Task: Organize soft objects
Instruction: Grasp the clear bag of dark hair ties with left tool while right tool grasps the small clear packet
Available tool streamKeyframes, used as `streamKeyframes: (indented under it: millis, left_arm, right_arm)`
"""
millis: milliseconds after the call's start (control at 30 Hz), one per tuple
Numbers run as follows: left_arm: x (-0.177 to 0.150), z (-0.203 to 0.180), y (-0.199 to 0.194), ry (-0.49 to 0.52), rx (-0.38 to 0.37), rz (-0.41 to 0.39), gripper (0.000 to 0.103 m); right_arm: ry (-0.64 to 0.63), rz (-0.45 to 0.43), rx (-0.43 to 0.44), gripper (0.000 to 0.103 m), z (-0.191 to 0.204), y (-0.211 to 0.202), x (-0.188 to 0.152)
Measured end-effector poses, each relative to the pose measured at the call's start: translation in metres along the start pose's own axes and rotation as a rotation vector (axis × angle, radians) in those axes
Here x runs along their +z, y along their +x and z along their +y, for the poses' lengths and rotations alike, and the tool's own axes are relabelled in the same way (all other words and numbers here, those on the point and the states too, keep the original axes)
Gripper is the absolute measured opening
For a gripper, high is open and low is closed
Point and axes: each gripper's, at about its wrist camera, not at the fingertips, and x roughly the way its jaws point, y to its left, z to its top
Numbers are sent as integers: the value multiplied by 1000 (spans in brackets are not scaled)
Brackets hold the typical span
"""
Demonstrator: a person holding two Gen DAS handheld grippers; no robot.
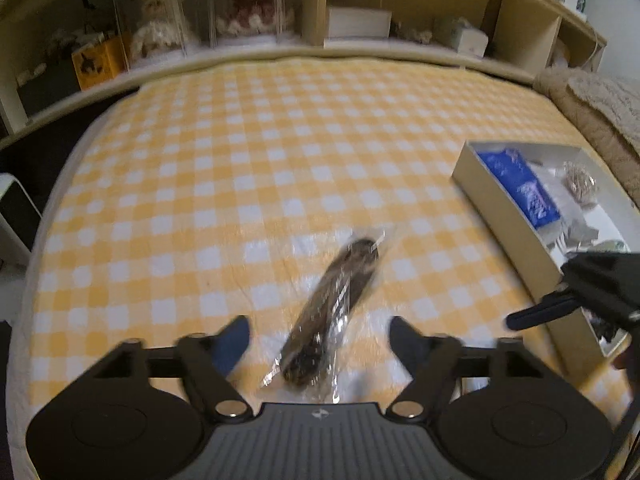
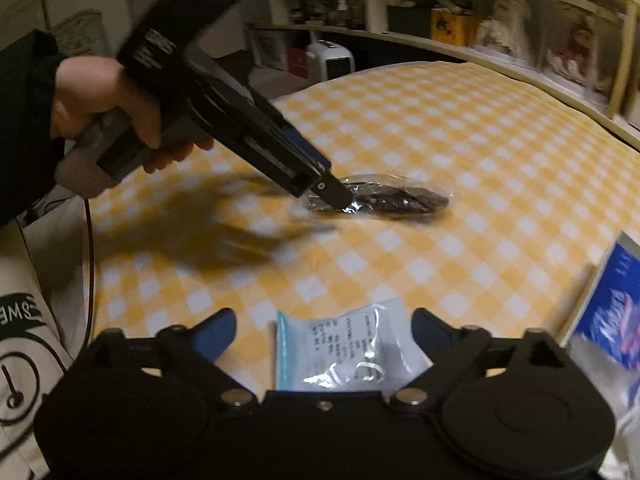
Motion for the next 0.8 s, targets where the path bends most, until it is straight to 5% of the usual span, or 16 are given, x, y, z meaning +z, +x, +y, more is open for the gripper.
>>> streamKeyframes:
  millis: [467,600,800]
  left_arm:
    - [19,-6,35,115,-60,-67,80]
    - [19,-6,48,125,-96,-36,68]
    - [16,-11,58,160,-91,24,55]
  right_arm:
    - [-94,192,82,103,-11,37,-3]
    - [-91,207,61,102,-5,37,-4]
    - [5,205,-3,88,-4,32,-2]
